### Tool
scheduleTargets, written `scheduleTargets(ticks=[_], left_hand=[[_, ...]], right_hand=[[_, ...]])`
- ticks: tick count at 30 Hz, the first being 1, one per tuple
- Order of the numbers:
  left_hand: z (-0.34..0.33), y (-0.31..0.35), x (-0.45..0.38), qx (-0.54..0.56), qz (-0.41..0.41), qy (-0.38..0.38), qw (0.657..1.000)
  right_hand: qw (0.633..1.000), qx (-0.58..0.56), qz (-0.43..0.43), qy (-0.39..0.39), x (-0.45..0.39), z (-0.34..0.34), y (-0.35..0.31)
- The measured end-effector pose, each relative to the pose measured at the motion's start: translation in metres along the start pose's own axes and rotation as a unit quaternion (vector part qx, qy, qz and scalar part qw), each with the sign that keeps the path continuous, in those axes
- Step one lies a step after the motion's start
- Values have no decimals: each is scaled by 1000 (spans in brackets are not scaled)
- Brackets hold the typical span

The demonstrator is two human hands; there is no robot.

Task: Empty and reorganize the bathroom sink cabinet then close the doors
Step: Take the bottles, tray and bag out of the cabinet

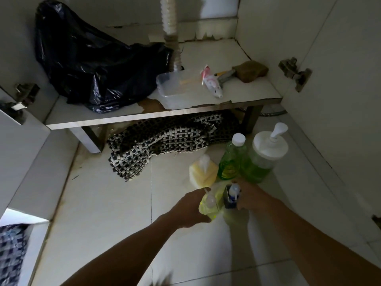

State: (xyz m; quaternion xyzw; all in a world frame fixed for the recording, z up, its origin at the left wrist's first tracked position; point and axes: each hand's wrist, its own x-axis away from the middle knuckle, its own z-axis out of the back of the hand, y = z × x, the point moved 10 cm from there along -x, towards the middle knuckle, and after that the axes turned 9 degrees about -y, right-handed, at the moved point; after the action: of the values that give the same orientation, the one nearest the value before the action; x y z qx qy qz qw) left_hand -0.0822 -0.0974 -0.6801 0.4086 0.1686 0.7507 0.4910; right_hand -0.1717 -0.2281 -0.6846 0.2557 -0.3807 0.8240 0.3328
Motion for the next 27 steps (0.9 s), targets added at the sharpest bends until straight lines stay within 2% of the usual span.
scheduleTargets(ticks=[3, 6, 8, 9, 11, 12, 14, 16, 18, 21, 23, 25, 27], left_hand=[[2, -9, 1, -87, 57, -108, 989], [32, -18, 8, -192, 139, -209, 949], [71, -14, 13, -216, 172, -222, 935], [92, -7, 14, -201, 174, -216, 939], [141, 16, 12, -151, 152, -168, 962], [170, 32, 10, -130, 129, -118, 976], [233, 64, 6, -125, 75, 29, 989], [282, 86, 8, -170, 41, 183, 967], [303, 91, 6, -207, 42, 271, 939], [297, 79, -8, -276, 89, 272, 918], [292, 68, -16, -294, 103, 273, 910], [292, 56, -20, -281, 114, 285, 909], [290, 46, -23, -261, 125, 297, 910]], right_hand=[[988, 128, -35, -85, 13, 10, -15], [968, 233, -46, -85, 27, 40, -36], [961, 251, -26, -113, 42, 57, -59], [963, 235, 1, -135, 51, 65, -75], [970, 186, 60, -146, 69, 89, -109], [976, 154, 85, -125, 75, 108, -123], [988, 89, 114, -55, 76, 154, -139], [989, 65, 127, 45, 71, 204, -146], [978, 80, 117, 151, 60, 248, -141], [955, 94, 80, 271, 28, 291, -120], [953, 103, 34, 282, -3, 303, -103], [959, 122, -14, 256, -34, 310, -92], [953, 131, -28, 271, -53, 324, -91]])
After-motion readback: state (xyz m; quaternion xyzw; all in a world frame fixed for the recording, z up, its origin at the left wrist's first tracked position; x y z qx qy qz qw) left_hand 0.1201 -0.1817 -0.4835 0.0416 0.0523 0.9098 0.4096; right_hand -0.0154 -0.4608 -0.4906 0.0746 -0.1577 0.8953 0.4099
